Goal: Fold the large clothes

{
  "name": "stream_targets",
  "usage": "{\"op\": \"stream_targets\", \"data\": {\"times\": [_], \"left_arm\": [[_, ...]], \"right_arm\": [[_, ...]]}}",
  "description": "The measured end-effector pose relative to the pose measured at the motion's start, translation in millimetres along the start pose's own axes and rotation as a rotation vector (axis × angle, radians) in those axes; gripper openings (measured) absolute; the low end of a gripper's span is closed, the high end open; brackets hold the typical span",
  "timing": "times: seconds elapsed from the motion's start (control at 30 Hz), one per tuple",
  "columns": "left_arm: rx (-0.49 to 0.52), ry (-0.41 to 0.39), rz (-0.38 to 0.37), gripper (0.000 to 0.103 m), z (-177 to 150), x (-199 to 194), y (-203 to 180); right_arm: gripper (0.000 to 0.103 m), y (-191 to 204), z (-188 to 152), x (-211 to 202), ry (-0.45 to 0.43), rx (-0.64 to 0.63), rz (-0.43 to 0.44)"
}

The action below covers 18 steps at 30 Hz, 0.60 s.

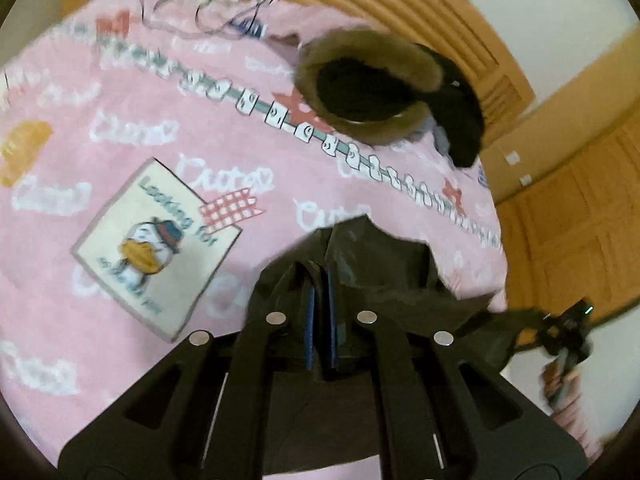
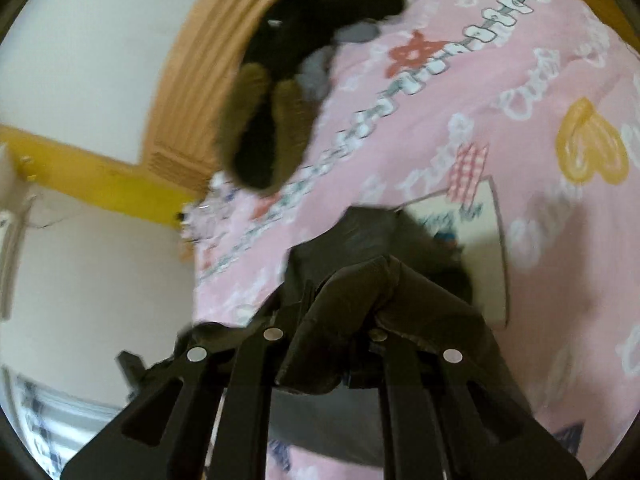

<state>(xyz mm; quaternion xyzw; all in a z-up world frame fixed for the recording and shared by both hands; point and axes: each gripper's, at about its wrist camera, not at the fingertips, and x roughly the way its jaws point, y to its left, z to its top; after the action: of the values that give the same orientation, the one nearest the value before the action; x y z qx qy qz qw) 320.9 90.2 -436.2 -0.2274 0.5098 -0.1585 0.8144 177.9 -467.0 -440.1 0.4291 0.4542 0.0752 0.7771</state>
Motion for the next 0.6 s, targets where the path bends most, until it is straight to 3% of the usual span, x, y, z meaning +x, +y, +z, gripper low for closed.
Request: {"op": "stream_targets", "data": {"times": [0.07,0.2,0.33,0.47,0.53,0.6], "left_arm": [[-0.005,0.027,0.046,0.005,15,26,-2],[-0.043,0.049,0.118,0.005,37,65,5],[-0.133,0.079,0.131,0.005,54,94,25],[-0.148,0.161,0.209,0.006,59,123,30],[-0.141,0.194,0.250,0.009,59,134,31],[-0.155,0.247,0.251,0.011,60,143,35]], "right_arm": [[0.010,-4,23,31,0.029,-0.005,-0.064],[0.010,-15,57,78,0.065,0.028,-0.100],[0.011,-43,83,115,0.095,0.178,-0.132],[0.012,-63,88,140,0.126,0.272,-0.167],[0.018,-67,88,148,0.135,0.288,-0.172],[0.040,-75,90,155,0.152,0.358,-0.125]]}}
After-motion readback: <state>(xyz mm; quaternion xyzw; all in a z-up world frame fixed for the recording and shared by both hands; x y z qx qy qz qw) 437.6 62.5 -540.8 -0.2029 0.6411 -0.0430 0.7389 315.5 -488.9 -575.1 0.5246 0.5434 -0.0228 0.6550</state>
